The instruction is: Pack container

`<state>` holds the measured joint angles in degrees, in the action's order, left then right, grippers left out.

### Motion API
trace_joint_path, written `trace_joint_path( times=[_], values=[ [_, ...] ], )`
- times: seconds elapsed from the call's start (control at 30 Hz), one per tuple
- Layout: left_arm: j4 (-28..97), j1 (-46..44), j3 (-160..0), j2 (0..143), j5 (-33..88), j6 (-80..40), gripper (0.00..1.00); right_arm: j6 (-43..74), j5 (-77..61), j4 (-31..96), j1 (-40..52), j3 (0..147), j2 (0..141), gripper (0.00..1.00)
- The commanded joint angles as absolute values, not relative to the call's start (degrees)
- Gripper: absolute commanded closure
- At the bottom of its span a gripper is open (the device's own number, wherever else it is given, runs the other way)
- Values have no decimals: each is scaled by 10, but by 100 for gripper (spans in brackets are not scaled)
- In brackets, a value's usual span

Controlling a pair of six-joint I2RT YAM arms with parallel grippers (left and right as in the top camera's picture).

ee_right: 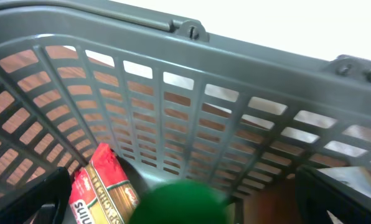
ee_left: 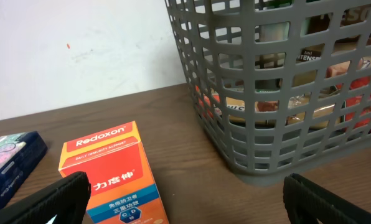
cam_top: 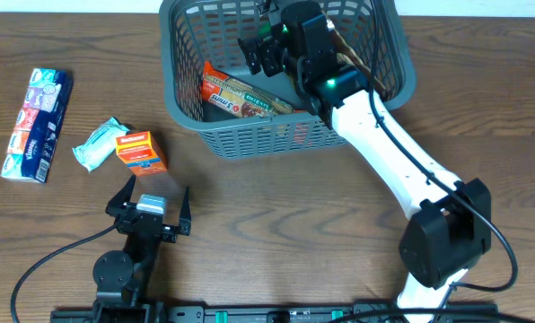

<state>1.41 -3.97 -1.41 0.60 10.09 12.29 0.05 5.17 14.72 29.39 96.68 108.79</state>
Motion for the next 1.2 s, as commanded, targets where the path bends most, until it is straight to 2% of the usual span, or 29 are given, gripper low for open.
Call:
trace_joint_path(
  times=[0.0,0.17,0.37,0.67,0.8,1.17],
  values=[
    [29,-41,-2,3,104,130,2,-27,87,163,292,975,1020,1],
    [29,-41,-2,3,104,130,1,-26,145,232,284,975,916,1],
    [29,-41,-2,3,104,130,1,-6,152,357,281,975,786,1],
    [29,-41,-2,3,104,130,2,178,137,666,281,975,649,1],
    [29,-41,-2,3,104,130,1,218,118,786,282,975,622,1],
    [29,-41,-2,3,104,130,1,216,118,898,282,975,562,1]
  ],
)
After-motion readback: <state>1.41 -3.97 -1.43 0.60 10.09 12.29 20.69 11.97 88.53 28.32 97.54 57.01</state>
